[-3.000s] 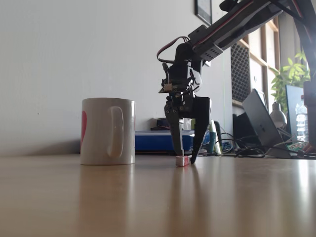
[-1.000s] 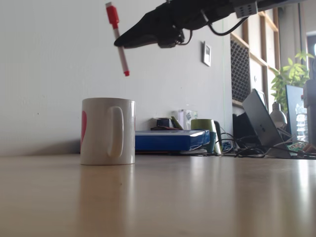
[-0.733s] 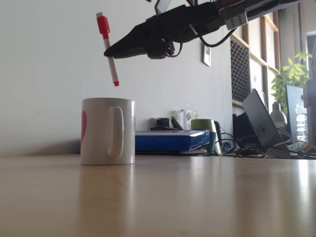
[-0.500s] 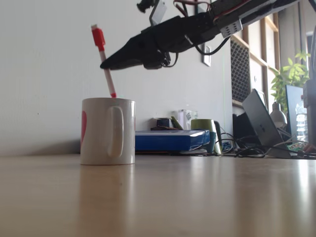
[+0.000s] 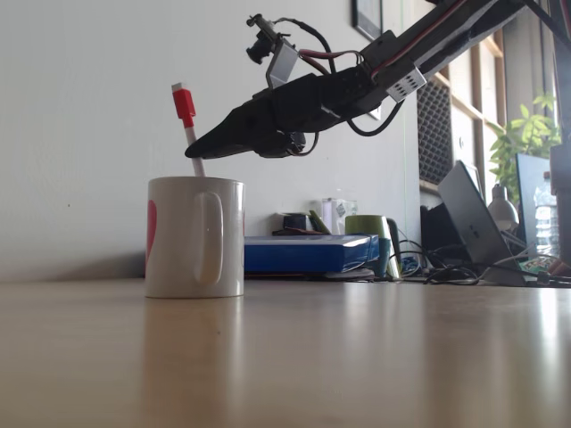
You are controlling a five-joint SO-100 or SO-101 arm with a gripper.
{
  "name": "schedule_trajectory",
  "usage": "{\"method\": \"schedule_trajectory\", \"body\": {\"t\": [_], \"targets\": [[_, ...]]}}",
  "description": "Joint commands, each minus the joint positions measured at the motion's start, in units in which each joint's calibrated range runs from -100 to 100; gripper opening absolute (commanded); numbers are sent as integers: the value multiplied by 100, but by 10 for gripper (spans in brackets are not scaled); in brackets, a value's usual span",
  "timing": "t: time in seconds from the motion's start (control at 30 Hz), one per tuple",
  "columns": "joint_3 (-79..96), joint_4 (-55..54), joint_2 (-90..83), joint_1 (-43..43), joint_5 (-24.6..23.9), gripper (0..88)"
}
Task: Grab the pen and place it in the cup.
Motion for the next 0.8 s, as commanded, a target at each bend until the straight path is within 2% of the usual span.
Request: {"method": "schedule_trajectory", "body": {"t": [0.0, 0.17, 0.77], "targets": [[-101, -451, 13, 28, 41, 17], [297, -820, -45, 3, 130, 18], [1004, -777, -302, -522, 162, 18]]}}
